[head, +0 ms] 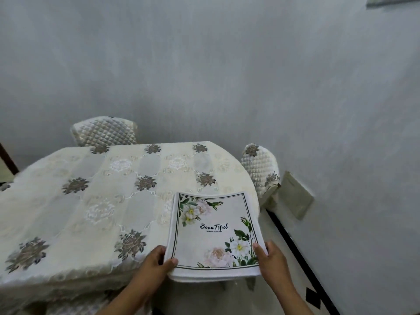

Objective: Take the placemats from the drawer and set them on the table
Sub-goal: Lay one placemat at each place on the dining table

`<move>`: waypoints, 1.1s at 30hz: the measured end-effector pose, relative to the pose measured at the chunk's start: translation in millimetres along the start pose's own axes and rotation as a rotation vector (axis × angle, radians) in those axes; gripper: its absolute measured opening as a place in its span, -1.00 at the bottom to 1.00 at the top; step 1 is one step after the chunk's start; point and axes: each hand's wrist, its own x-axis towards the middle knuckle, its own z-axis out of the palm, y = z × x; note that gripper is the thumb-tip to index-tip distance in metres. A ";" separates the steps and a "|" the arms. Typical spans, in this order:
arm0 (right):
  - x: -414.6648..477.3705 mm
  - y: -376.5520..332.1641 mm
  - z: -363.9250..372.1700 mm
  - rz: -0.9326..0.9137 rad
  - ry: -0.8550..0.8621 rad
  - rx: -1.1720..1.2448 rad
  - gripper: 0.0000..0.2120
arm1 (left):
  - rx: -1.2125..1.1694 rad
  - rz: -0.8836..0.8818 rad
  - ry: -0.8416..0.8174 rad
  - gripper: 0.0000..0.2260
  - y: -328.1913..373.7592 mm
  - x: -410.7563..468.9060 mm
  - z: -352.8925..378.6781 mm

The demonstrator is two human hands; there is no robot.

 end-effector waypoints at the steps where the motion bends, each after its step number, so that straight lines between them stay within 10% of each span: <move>1: 20.5 4.3 4.8 -0.004 -0.022 0.001 -0.91 | 0.000 -0.015 0.011 -0.86 0.1 14.5 6.8; 13: 225.8 58.0 62.1 0.015 -0.319 -0.113 -0.74 | 0.187 -0.155 0.257 -0.89 7.7 152.6 76.1; 33: 270.6 79.1 114.8 0.085 -0.461 -0.464 -0.83 | 0.506 -0.336 0.296 -0.89 -45.4 217.9 68.2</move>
